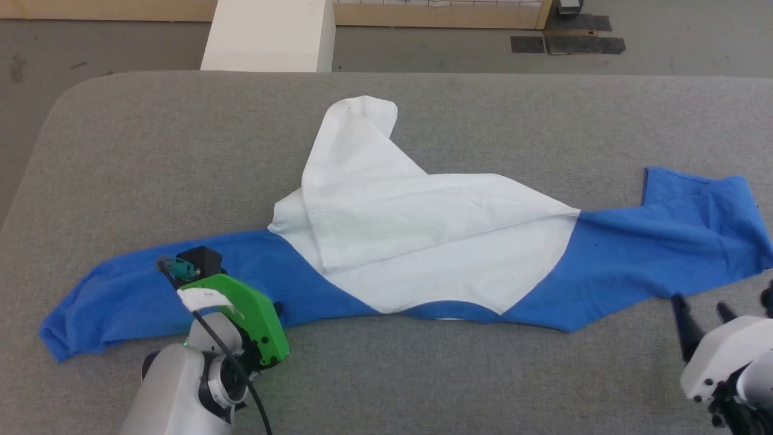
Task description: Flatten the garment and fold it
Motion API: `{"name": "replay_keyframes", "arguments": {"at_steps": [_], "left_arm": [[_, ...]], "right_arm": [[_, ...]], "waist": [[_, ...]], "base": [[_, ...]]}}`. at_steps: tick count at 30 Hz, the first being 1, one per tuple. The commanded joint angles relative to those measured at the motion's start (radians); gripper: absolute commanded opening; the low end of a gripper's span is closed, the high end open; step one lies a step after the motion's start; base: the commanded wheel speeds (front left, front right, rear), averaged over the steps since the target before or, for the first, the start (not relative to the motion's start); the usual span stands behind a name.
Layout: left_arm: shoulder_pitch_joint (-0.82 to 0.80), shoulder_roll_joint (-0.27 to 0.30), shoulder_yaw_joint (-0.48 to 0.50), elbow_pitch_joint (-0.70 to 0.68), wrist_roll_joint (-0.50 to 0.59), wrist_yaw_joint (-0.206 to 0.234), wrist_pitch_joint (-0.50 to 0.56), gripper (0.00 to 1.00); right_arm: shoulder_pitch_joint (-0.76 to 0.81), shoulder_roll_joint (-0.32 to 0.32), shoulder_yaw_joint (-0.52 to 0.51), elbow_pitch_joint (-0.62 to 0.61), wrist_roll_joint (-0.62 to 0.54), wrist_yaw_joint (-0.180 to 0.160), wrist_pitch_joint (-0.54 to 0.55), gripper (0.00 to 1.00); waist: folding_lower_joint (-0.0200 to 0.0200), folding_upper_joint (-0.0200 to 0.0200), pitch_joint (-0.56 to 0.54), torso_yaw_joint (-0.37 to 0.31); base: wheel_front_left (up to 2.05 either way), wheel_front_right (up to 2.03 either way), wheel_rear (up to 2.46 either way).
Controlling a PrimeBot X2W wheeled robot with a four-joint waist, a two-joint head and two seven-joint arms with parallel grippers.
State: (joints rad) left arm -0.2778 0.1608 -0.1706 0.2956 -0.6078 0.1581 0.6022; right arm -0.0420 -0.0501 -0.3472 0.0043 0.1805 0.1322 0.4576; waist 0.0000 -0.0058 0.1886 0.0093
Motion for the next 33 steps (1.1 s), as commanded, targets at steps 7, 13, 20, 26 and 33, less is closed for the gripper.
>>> {"name": "replay_keyframes", "arguments": {"at_steps": [7,13,20,26,33], "left_arm": [[0.053,-0.008,-0.004,-0.055,-0.009,0.003,-0.013,0.00],[0.053,-0.010,-0.010,-0.078,-0.010,0.005,-0.014,0.00],[0.036,-0.018,-0.024,-0.083,-0.012,-0.001,-0.016,0.00],[0.030,-0.021,-0.031,-0.082,-0.015,-0.004,-0.021,0.00],[0.031,-0.023,-0.033,-0.076,-0.024,-0.009,-0.026,0.00]], "right_arm": [[-0.031,0.000,0.072,-0.002,-0.041,-0.002,0.203,1.00],[-0.121,0.000,0.090,0.065,-0.088,-0.002,0.267,1.00],[-0.193,0.000,0.087,0.164,-0.169,-0.002,0.336,1.00],[-0.223,0.000,0.089,0.239,-0.201,-0.002,0.346,1.00],[-0.223,0.000,0.115,0.275,-0.175,-0.002,0.378,0.00]], "waist": [[0.0000,0.0058,0.013,0.011],[0.0000,0.0058,0.032,0.019],[0.0000,0.0058,0.060,0.040],[0.0000,0.0058,0.085,0.051],[0.0000,0.0058,0.091,0.054]], "base": [[0.00,0.00,0.00],[0.00,0.00,0.00],[0.00,0.00,0.00],[0.00,0.00,0.00],[0.00,0.00,0.00]]}}
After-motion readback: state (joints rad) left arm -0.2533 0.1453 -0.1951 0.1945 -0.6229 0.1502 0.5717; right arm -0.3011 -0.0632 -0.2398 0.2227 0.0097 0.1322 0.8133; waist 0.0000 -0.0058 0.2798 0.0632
